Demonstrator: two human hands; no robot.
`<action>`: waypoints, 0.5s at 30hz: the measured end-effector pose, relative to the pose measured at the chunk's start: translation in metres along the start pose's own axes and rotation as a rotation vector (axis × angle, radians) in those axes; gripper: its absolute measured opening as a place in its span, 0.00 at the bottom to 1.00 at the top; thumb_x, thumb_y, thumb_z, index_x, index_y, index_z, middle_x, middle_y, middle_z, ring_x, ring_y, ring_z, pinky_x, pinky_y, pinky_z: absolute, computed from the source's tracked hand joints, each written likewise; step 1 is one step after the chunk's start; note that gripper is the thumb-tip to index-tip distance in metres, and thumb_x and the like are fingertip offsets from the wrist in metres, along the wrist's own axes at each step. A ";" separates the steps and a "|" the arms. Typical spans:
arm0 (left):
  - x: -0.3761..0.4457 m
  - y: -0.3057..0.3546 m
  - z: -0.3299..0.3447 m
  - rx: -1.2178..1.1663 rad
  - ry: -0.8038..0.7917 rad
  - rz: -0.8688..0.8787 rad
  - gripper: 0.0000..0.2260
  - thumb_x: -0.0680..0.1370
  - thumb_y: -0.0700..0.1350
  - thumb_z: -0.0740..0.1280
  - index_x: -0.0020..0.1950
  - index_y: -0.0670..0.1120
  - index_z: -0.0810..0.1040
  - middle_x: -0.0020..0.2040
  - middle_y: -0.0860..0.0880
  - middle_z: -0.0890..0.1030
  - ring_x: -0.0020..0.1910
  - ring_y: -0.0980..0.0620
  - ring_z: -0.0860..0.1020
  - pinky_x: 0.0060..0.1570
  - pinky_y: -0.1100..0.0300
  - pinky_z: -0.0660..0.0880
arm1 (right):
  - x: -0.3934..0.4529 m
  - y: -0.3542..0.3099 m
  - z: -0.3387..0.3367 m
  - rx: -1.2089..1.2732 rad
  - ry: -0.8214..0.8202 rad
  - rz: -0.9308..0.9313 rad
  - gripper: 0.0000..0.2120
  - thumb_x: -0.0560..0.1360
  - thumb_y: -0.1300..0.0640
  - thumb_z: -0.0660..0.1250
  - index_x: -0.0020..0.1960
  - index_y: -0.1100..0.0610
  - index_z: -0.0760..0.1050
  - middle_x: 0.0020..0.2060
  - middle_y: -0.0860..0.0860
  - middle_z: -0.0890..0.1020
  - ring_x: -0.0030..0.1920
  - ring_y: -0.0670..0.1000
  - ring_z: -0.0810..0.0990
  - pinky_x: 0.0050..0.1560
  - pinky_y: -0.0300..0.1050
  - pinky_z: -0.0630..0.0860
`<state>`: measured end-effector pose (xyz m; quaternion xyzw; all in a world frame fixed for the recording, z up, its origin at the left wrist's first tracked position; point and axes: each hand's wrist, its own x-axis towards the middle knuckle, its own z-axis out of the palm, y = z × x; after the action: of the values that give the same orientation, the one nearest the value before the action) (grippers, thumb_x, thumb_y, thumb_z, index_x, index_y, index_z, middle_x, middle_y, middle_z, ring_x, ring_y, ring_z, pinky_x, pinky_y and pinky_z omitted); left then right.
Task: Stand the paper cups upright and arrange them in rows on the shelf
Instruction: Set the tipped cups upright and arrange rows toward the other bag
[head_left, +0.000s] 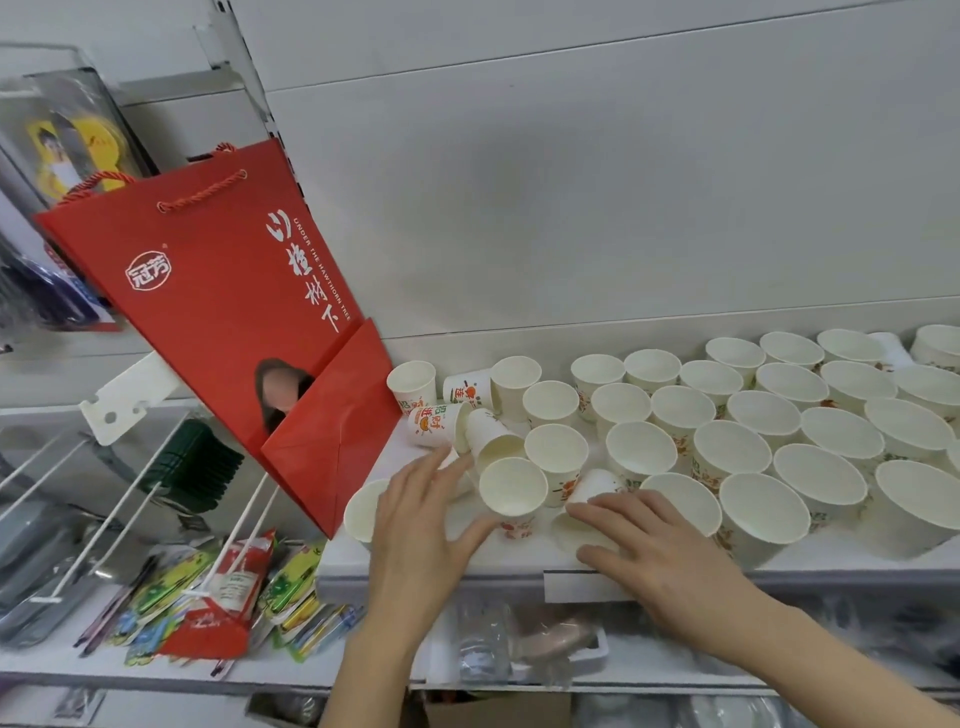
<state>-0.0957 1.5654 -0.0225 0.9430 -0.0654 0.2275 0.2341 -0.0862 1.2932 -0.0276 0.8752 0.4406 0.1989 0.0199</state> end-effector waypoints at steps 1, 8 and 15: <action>0.001 -0.010 -0.006 0.036 0.020 -0.017 0.26 0.71 0.60 0.72 0.66 0.53 0.75 0.69 0.53 0.72 0.67 0.49 0.70 0.63 0.53 0.67 | 0.001 0.001 0.001 -0.016 0.011 -0.007 0.16 0.60 0.64 0.67 0.46 0.53 0.76 0.65 0.57 0.75 0.61 0.58 0.72 0.59 0.52 0.64; 0.042 -0.022 -0.025 0.183 -0.288 -0.056 0.25 0.74 0.50 0.71 0.69 0.60 0.69 0.75 0.54 0.65 0.70 0.49 0.66 0.66 0.51 0.64 | 0.004 0.003 -0.003 0.066 0.206 0.126 0.09 0.66 0.64 0.73 0.43 0.55 0.77 0.61 0.56 0.78 0.54 0.57 0.76 0.52 0.49 0.70; 0.067 -0.012 -0.012 0.294 -0.487 -0.011 0.18 0.75 0.42 0.65 0.63 0.58 0.72 0.70 0.58 0.67 0.61 0.51 0.72 0.51 0.56 0.71 | 0.002 -0.001 -0.002 -0.043 -0.032 0.063 0.16 0.59 0.63 0.72 0.45 0.53 0.76 0.67 0.57 0.73 0.63 0.58 0.71 0.61 0.54 0.64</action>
<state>-0.0381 1.5807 0.0127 0.9940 -0.0808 -0.0001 0.0734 -0.0867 1.2945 -0.0251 0.8909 0.4082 0.1951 0.0396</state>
